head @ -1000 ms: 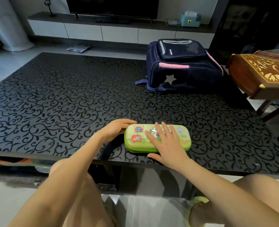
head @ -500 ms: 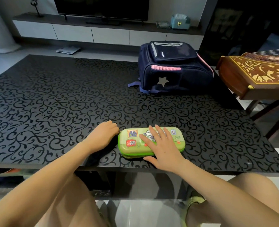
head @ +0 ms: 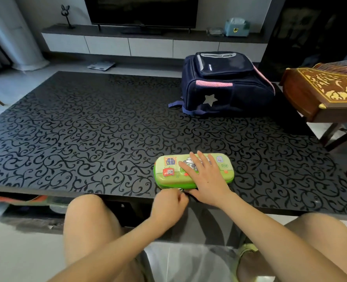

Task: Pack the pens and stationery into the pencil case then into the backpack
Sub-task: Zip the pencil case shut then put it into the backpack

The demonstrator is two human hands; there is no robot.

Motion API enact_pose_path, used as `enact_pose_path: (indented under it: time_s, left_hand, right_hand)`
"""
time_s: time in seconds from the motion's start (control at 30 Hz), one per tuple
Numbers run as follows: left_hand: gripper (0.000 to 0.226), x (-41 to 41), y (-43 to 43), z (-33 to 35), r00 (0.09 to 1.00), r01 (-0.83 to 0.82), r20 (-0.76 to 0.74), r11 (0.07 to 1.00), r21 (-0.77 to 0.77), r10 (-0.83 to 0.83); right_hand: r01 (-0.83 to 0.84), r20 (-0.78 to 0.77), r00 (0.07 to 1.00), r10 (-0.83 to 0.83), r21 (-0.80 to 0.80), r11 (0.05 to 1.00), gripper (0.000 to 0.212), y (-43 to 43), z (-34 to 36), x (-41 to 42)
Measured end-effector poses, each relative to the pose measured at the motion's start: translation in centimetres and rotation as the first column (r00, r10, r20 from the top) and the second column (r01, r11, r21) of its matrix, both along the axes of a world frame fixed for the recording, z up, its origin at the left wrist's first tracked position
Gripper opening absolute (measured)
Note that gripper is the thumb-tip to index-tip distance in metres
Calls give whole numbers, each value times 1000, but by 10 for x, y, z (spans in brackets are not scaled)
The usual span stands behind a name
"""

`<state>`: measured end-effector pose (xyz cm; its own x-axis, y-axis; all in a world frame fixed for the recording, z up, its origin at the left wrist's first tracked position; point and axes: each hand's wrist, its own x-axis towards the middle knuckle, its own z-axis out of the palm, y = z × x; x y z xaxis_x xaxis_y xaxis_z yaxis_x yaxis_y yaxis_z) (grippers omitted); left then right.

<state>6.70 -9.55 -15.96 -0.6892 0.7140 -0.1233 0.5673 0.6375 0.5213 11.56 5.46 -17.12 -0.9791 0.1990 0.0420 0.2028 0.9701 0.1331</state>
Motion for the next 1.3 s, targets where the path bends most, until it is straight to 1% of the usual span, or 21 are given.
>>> enact_pose_path:
  time_s: [0.1, 0.17, 0.2, 0.23, 0.3, 0.33, 0.37, 0.4, 0.43, 0.5, 0.57, 0.63, 0.7, 0.77, 0.83, 0.9, 0.97, 1.07, 1.17, 1.23, 1.3]
  left_hand:
    - [46, 9, 22, 5, 989, 15, 144, 1000, -14, -13]
    - [42, 1, 19, 14, 985, 42, 171, 999, -30, -37]
    - [39, -6, 15, 20, 989, 33, 145, 999, -20, -30]
    - [35, -15, 9, 25, 997, 14, 78, 1000, -3, -14]
    - [25, -34, -2, 35, 992, -28, -121, 998, 51, 34]
    - [19, -42, -4, 39, 977, -12, -210, 995, 101, 33]
    - [19, -49, -3, 41, 955, 47, -295, 989, 143, -2]
    - [31, -55, 1, 41, 930, 135, -359, 984, 118, -85]
    - [47, -59, 5, 43, 908, 236, -361, 971, 18, -214]
    - [83, -64, 19, 46, 873, 386, -191, 875, -294, -449]
    - [108, -66, 32, 47, 834, 432, -78, 734, -524, -547]
    - [117, -65, 41, 39, 796, 401, -138, 683, -610, -590]
    - [114, -66, 44, 30, 750, 371, -261, 713, -596, -608]
    - [108, -69, 39, 24, 699, 369, -381, 761, -533, -605]
    - [104, -73, 32, 20, 667, 398, -428, 777, -487, -610]
    - [103, -76, 29, 17, 654, 432, -424, 769, -471, -627]
    - [102, -80, 28, 17, 645, 458, -416, 760, -462, -642]
    - [99, -85, 27, 15, 618, 511, -417, 744, -431, -667]
    - [101, -89, 29, 10, 535, 558, -445, 695, -453, -719]
    - [100, -92, 33, 12, 477, 575, -449, 655, -490, -756]
    - [97, -93, 38, 16, 450, 580, -413, 611, -539, -792]
  right_hand:
    - [-71, 50, 996, 72, -23, 997, 93, 6, 8, 4]
    - [-77, 8, 997, 78, -101, 992, 92, 6, 16, 12]
    - [-56, -66, 997, 46, -167, 984, 88, 5, 19, 21]
    - [-36, -197, 980, -12, -239, 970, 78, 3, 20, 29]
    - [-10, -497, 857, -136, -279, 960, 38, -6, 10, 44]
    - [32, -567, 799, -198, -289, 957, 22, -12, 3, 48]
    - [97, -563, 782, -268, -315, 944, 25, -22, -3, 49]
    - [163, -508, 792, -339, -358, 919, 35, -31, -11, 47]
    - [229, -447, 795, -409, -403, 886, 41, -42, -15, 43]
    - [342, -349, 777, -523, -463, 817, 43, -60, -19, 29]
    - [417, -218, 748, -627, -581, 699, 36, -71, -15, 18]
    - [422, -184, 720, -669, -650, 632, 29, -75, -18, 11]
    - [340, -271, 759, -592, -610, 716, 30, -72, -16, 15]
    - [282, -347, 822, -451, -441, 852, 33, -61, -15, 25]
    - [235, -353, 881, -315, -252, 939, 34, -46, -12, 38]
    - [214, -309, 922, -232, -92, 973, 35, -28, -9, 54]
    - [253, -259, 936, -238, 27, 967, 34, -3, -9, 77]
    - [234, -251, 945, -209, 74, 969, 27, 41, -8, 110]
    - [120, -239, 965, -108, 33, 992, 35, 88, 1, 116]
    - [85, -148, 984, -96, -79, 993, 35, 115, 9, 100]
    - [51, -30, 998, -55, -126, 991, 28, 132, 19, 74]
